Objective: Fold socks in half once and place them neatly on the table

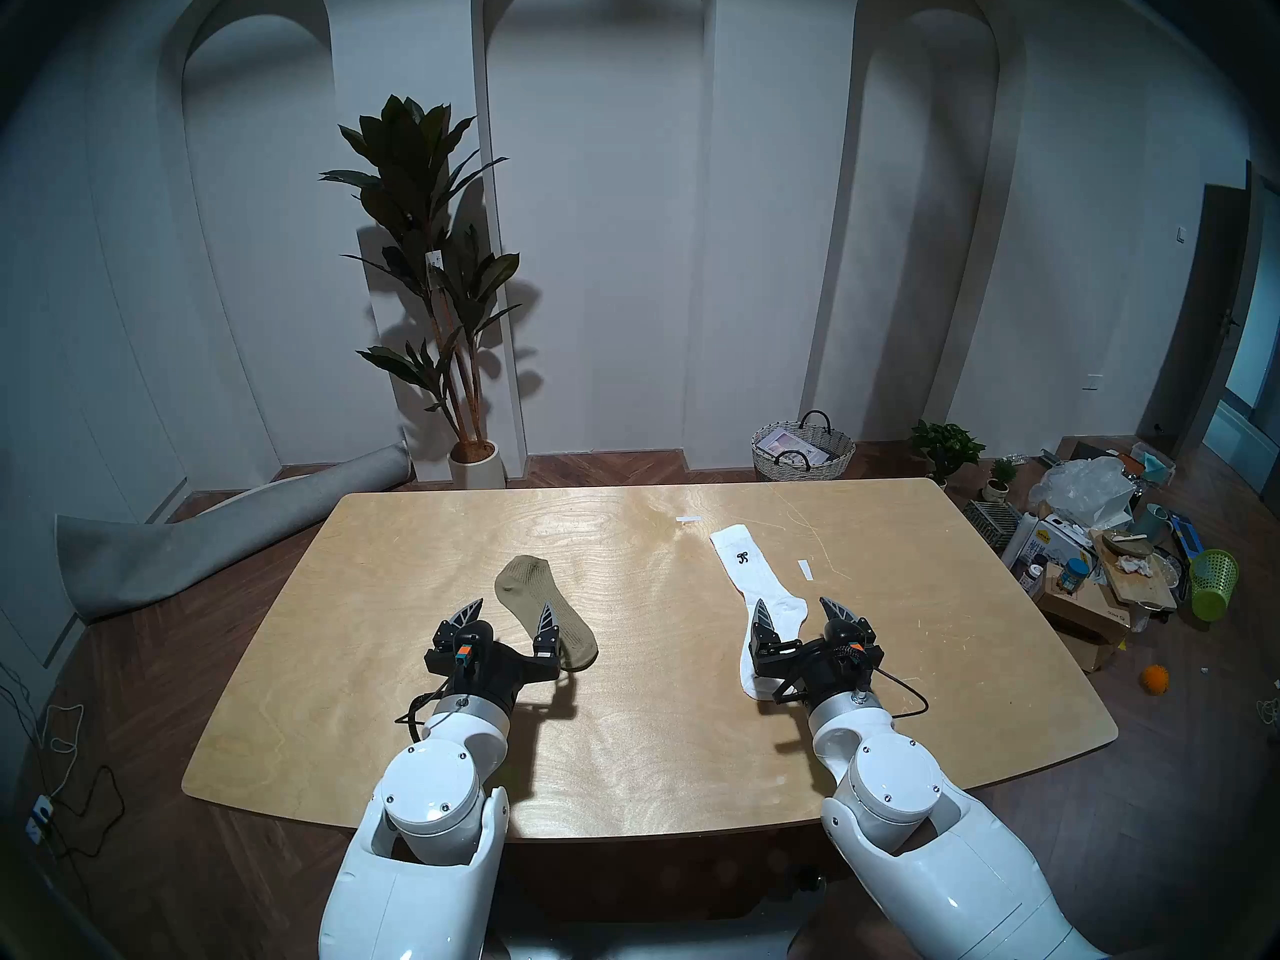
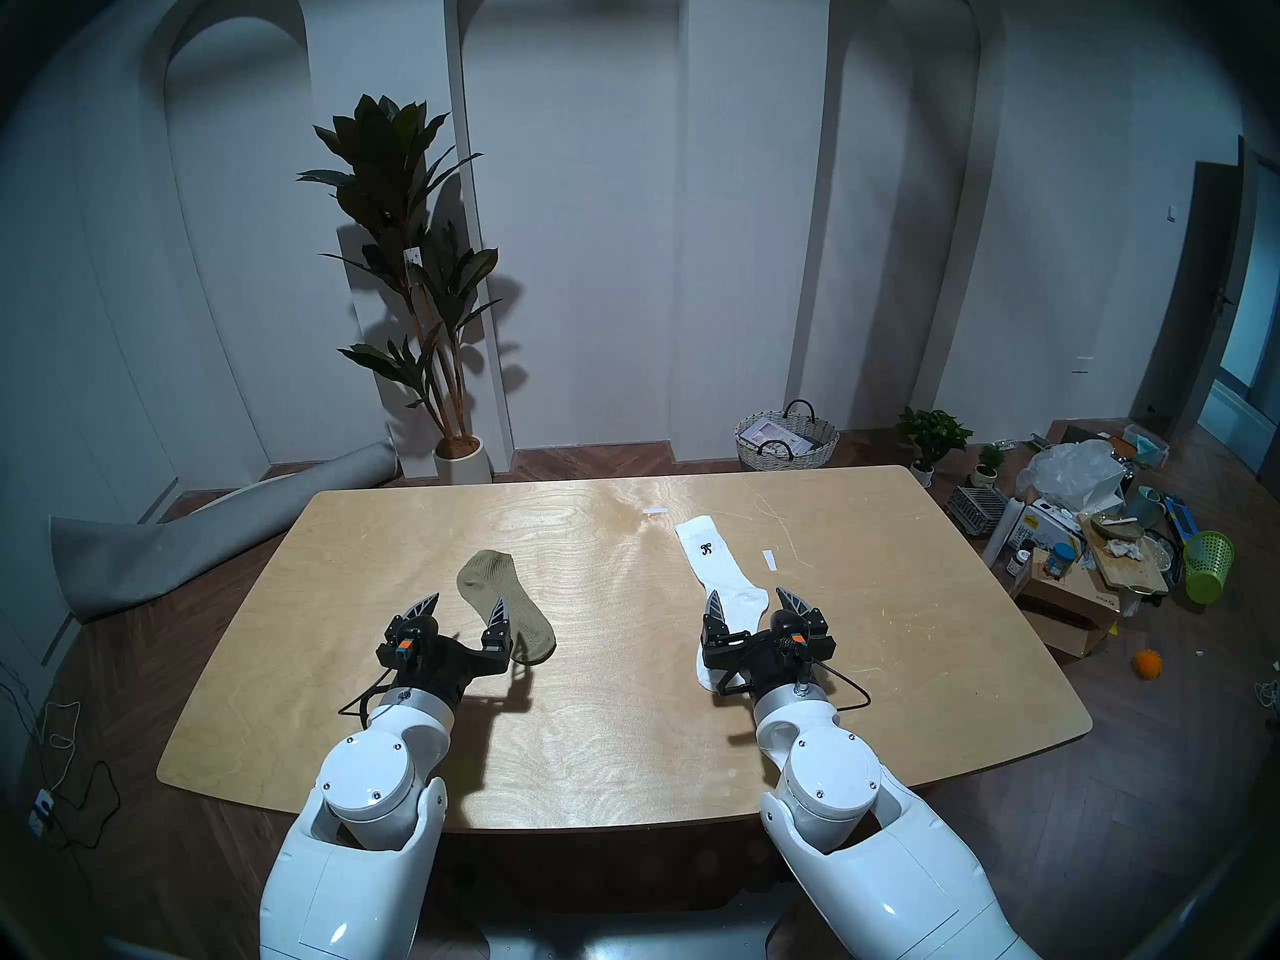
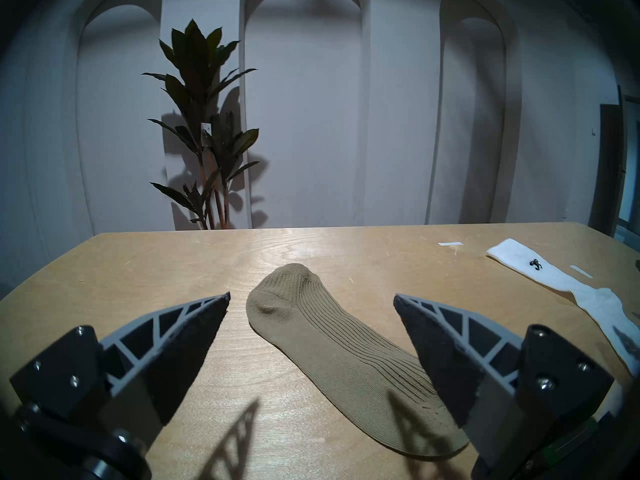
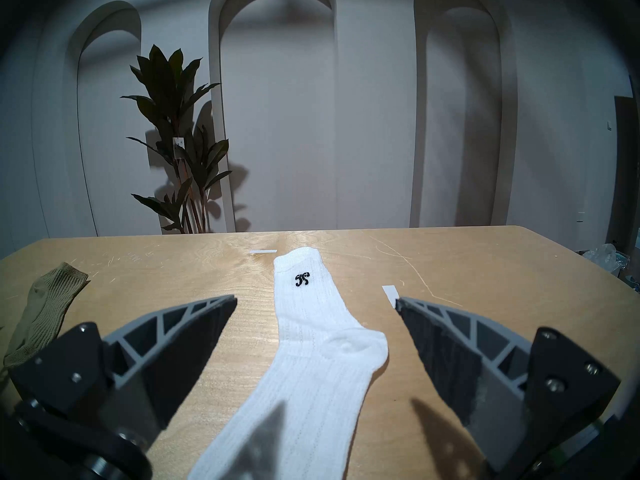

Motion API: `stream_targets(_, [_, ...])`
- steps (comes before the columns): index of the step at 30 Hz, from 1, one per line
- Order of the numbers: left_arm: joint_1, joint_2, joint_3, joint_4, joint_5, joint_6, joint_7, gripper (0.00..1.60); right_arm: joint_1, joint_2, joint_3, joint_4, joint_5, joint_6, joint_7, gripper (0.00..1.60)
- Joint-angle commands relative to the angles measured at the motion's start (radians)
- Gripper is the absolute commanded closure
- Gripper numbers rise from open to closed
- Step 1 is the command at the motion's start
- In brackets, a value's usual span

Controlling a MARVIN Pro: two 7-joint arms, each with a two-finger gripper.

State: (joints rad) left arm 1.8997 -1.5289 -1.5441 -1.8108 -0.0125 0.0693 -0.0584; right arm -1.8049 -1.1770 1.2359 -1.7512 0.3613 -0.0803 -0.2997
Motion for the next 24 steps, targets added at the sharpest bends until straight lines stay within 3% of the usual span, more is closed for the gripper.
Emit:
stream_targets(1, [-0.029,0.075,-0.027,-0.088,-0.035,0.052,-0.093,0.00,0.035,0.036,0.037,-0.072,0.048,0.026,0.049,0.00])
stream_targets(10, [-0.048,0.114,-0.073,-0.125,-0.118,0.176,-0.220,0.00,0.059,0.151,0.098,-0.155,0.160,0.163,0.201,0.00])
stream_targets(13, [-0.049,0.122,-0.080,-0.122,-0.123,0.192,-0.233,0.00,0.056,0.178,0.104,-0.157,0.149,0.184,0.235,0.00])
stream_targets(14, [-0.051,0.141,-0.082,-0.122,-0.102,0.207,-0.235,0.00,0.056,0.199,0.120,-0.158,0.170,0.224,0.270,0.00])
stream_targets(24, [-0.083,0.165,-0.098,-0.130,-0.124,0.266,-0.278,0.00,0.112,0.318,0.206,-0.167,0.243,0.316,0.456,0.00])
